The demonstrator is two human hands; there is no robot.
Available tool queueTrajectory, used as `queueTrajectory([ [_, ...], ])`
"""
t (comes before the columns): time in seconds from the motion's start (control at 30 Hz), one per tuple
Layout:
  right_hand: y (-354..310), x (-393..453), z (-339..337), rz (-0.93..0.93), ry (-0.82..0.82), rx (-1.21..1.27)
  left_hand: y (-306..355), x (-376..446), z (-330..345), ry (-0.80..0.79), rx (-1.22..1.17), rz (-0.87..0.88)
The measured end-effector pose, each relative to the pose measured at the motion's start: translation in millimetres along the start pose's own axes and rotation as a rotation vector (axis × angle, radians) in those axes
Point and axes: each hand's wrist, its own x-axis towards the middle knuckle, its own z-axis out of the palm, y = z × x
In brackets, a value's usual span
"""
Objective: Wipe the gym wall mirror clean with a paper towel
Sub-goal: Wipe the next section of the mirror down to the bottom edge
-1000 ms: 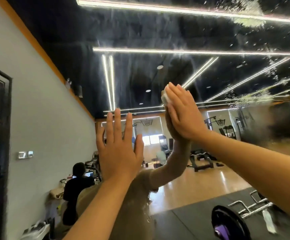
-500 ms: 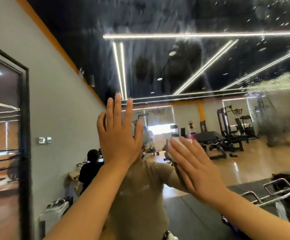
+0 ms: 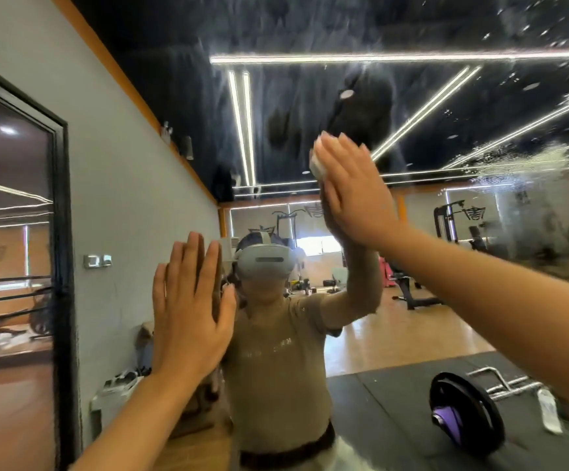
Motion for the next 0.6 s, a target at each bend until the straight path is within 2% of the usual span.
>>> queueTrajectory([
  [0.13, -5.1, 47.4, 6.4, 0.142, 0.113, 0.003, -15.8, -17.8, -2.7, -0.012, 0.018, -0.022],
  [0.23, -22.3, 11.9, 19.0, 0.133, 0.164, 0.022, -20.7, -23.1, -2.1, -0.023, 0.021, 0.005],
  [0.47, -59.7, -179.9, 31.9, -0.174, -0.092, -0.018, -22.1, -26.0, 6.9, -0.015, 0.102, 0.006],
  [0.6, -46.5, -188.5, 28.0, -0.341, -0.18, -0.082, -24.9, -26.7, 10.4, 0.002, 0.132, 0.023],
])
